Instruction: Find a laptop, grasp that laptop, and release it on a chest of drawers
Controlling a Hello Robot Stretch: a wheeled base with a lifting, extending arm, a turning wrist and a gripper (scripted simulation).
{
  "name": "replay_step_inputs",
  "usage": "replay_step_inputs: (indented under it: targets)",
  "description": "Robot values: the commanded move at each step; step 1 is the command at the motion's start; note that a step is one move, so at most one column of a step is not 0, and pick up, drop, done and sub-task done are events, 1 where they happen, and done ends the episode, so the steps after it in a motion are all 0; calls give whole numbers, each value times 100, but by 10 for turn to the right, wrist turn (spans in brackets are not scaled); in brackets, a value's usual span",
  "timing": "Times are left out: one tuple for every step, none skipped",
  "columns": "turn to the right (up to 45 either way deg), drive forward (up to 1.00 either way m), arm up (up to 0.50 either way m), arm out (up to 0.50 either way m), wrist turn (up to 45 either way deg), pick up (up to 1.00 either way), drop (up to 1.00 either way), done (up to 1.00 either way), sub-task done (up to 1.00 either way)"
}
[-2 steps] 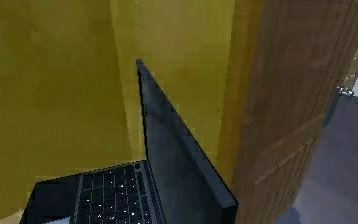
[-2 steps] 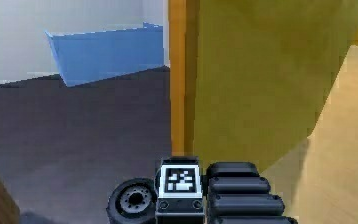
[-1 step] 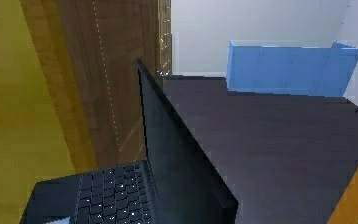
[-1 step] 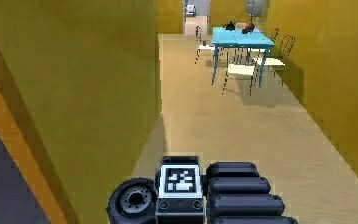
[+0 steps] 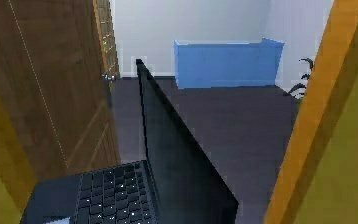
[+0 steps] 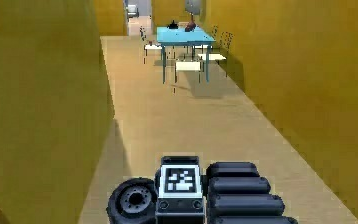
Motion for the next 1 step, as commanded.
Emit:
replay_step_inputs:
  targets:
    - [0,100,0,0,0,0,0,0,0]
